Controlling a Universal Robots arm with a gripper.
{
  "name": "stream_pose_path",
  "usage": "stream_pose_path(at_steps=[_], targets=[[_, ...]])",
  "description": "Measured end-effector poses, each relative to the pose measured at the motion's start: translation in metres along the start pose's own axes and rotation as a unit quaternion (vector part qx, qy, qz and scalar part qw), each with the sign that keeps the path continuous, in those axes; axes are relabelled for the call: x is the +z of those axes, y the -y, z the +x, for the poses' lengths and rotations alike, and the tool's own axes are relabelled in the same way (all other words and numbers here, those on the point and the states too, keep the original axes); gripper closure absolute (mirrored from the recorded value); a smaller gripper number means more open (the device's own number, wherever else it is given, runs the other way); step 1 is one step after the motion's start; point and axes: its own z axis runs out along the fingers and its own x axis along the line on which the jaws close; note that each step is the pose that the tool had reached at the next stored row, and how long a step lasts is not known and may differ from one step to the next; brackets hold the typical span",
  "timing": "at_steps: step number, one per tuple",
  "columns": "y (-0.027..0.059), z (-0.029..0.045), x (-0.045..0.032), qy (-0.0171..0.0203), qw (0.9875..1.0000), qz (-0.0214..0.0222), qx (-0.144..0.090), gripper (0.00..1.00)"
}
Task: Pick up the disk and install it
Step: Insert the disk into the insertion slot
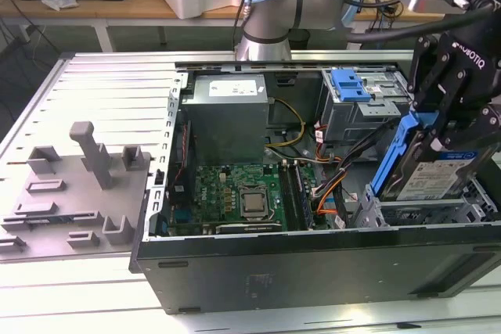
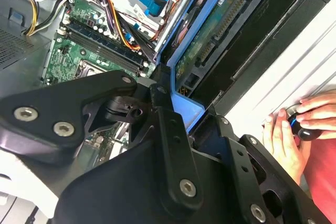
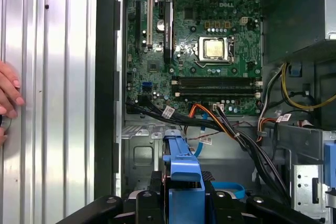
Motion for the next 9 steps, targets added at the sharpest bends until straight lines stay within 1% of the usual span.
stream_pose_path(at_steps=[9], targets=[[0.0003, 0.0, 0.008, 0.0, 1.0, 0.0, 0.0, 0.63]])
